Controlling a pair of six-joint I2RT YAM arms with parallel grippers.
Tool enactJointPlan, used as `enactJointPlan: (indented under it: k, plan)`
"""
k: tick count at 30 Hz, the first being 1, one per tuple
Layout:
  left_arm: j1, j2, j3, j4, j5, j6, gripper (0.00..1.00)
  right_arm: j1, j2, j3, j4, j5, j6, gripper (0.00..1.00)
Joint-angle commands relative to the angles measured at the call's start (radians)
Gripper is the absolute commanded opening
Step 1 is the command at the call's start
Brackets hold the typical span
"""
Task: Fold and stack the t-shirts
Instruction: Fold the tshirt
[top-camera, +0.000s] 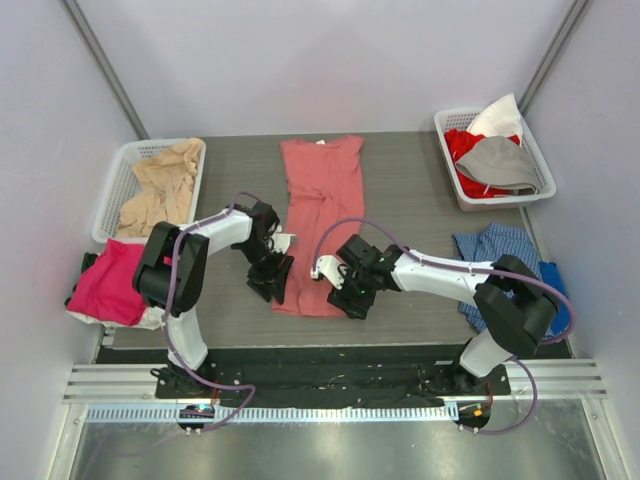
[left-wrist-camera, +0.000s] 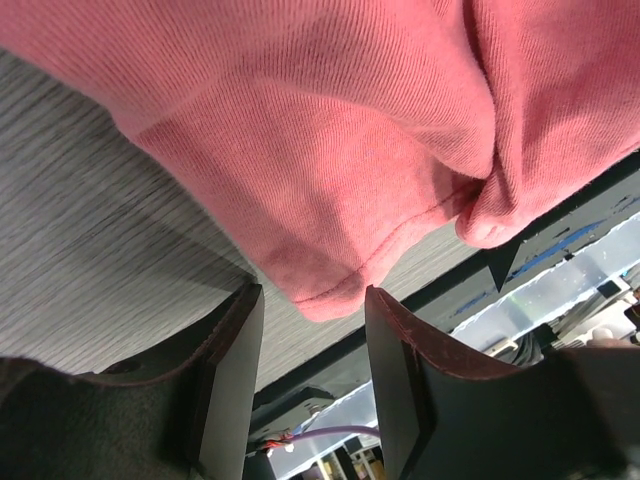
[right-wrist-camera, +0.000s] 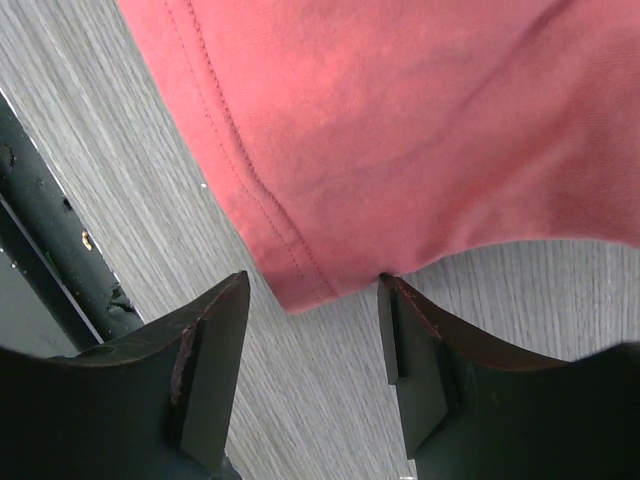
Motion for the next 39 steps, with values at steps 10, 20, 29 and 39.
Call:
enactJointPlan:
  k: [10, 20, 29, 39]
  plan:
    - [0.000, 0.052, 0.033, 0.014, 0.022, 0.007, 0.49, 0.005, 0.067, 0.018, 0.055, 0.008, -0.031, 0.59]
    - [-0.020, 0.073, 0.040, 0.024, 0.036, 0.002, 0.38, -0.004, 0.092, 0.019, 0.065, 0.026, -0.033, 0.37]
    - [-0.028, 0.078, 0.043, 0.033, 0.043, 0.007, 0.06, -0.003, 0.087, 0.018, 0.049, 0.032, -0.020, 0.07]
    - [-0.030, -0.010, 0.028, -0.032, 0.094, 0.100, 0.00, 0.003, -0.003, 0.028, -0.104, -0.024, -0.051, 0.01]
